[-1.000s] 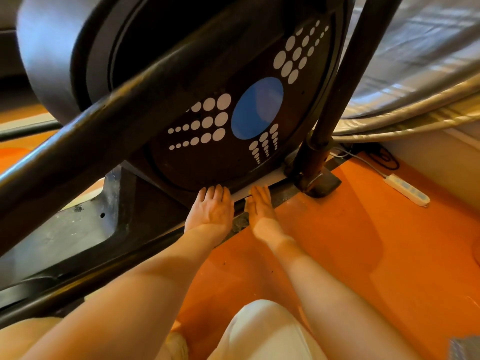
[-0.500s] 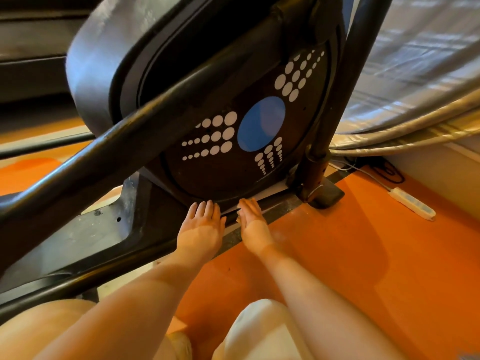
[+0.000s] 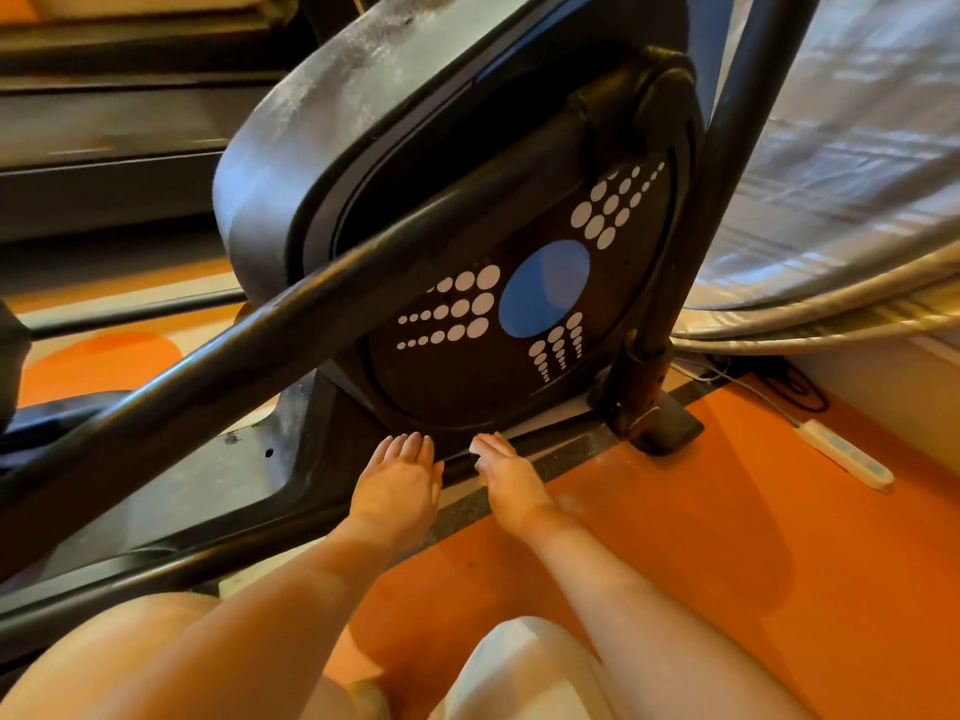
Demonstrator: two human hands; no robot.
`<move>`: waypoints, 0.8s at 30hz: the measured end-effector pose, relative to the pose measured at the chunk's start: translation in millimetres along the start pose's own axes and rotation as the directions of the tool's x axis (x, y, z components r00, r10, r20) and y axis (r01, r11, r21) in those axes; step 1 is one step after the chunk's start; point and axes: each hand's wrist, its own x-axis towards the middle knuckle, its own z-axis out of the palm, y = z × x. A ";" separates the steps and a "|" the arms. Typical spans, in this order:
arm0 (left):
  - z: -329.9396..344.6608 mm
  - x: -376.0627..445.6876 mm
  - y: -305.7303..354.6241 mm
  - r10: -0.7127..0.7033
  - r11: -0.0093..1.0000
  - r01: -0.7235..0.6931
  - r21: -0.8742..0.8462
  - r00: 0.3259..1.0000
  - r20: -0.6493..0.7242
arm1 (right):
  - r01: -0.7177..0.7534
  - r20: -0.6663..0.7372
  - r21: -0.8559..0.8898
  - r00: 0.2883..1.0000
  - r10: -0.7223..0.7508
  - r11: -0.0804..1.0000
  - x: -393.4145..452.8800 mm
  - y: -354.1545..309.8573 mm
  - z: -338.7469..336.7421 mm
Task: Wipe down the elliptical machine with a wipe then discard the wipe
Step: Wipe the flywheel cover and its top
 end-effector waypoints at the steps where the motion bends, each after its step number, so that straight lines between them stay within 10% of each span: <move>1: -2.7 -0.1 -2.5 -0.009 1.000 0.009 -0.009 1.000 0.009 | -0.005 0.020 -0.013 1.000 0.005 1.000 1.2 -2.4 -2.1; 17: -94.1 19.8 3.6 0.140 0.990 -0.143 -0.018 0.984 -0.110 | -0.070 0.154 -0.229 0.982 0.107 0.971 -5.7 -53.3 -85.9; 24: -122.8 35.3 4.3 0.195 0.980 -0.198 0.010 0.954 -0.229 | 0.007 -0.021 -0.268 1.000 -0.013 0.964 -20.4 -58.9 -142.0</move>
